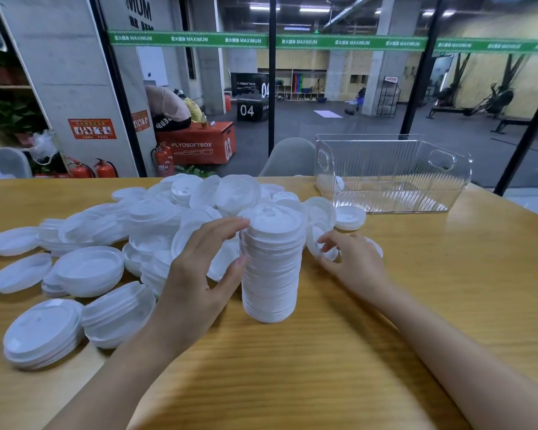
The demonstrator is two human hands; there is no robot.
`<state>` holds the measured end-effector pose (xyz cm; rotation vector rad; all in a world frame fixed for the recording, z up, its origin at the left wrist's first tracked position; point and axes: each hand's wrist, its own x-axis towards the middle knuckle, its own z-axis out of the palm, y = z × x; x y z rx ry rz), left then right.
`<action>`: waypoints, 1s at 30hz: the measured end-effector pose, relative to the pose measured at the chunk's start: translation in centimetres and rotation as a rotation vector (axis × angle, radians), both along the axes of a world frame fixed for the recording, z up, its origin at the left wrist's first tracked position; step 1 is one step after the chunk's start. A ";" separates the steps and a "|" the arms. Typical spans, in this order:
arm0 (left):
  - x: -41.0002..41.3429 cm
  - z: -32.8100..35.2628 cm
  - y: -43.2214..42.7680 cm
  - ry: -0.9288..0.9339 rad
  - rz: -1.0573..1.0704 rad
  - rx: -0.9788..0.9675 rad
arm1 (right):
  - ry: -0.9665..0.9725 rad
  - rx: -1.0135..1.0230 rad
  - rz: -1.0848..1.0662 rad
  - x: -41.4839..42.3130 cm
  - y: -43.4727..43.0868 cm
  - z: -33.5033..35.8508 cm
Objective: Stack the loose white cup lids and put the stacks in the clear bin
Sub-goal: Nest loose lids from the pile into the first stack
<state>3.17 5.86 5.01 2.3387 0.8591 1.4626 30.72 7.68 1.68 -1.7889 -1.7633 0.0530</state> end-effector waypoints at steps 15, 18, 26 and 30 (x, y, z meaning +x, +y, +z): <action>0.0 0.0 0.0 -0.012 0.001 0.014 | 0.725 -0.278 0.019 2.6 -3.2 1.7; 0.0 0.0 -0.1 -0.011 0.000 0.014 | 0.425 -0.152 -0.019 2.8 -3.3 1.2; 0.0 0.0 0.0 -0.007 0.000 0.014 | 0.010 -0.207 0.101 2.5 -3.0 -0.6; 0.1 0.0 0.0 -0.006 -0.002 0.014 | -0.063 -0.170 0.100 2.2 -2.7 -0.8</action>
